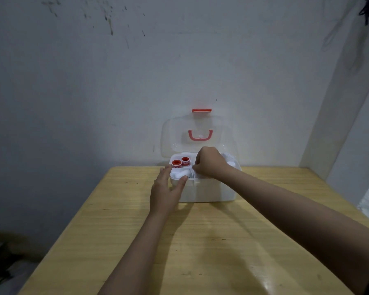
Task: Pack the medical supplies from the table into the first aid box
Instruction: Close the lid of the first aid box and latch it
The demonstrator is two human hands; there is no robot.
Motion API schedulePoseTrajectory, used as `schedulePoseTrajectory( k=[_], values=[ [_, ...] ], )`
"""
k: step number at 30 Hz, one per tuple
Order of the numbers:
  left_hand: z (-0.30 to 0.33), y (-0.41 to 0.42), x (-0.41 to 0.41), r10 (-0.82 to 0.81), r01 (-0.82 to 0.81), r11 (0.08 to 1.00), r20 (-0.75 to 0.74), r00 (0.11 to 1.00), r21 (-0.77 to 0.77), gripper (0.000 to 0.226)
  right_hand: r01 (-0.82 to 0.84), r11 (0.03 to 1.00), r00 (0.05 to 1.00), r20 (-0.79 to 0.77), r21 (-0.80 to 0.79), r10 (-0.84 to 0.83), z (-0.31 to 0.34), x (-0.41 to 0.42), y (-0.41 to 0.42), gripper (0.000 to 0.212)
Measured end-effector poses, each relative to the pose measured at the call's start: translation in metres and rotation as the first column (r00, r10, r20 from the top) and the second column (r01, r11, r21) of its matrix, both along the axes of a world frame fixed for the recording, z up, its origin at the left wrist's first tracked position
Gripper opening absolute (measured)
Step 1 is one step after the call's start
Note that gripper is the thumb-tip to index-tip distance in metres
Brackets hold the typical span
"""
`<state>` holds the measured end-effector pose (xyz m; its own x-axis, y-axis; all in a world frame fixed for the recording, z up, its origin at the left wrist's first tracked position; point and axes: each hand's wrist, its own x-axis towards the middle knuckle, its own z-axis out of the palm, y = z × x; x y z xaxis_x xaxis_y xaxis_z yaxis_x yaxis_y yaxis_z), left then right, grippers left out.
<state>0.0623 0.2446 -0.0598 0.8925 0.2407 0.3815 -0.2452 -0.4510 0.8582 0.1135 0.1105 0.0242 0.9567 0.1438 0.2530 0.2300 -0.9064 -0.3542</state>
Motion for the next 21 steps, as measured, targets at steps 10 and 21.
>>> schedulePoseTrajectory(
  k=[10, 21],
  values=[
    [-0.004, -0.001, 0.001, 0.003, -0.003, 1.000, 0.016, 1.000, -0.022, 0.063, 0.064, 0.975, 0.920, 0.366, 0.211, -0.139, 0.034, 0.031, -0.050, 0.036],
    [-0.005, -0.002, 0.004, 0.032, -0.032, 0.999, -0.013, 0.999, 0.003, 0.065, 0.209, 0.978, 0.913, 0.355, 0.026, -0.204, 0.045, 0.074, -0.066, 0.058]
  ],
)
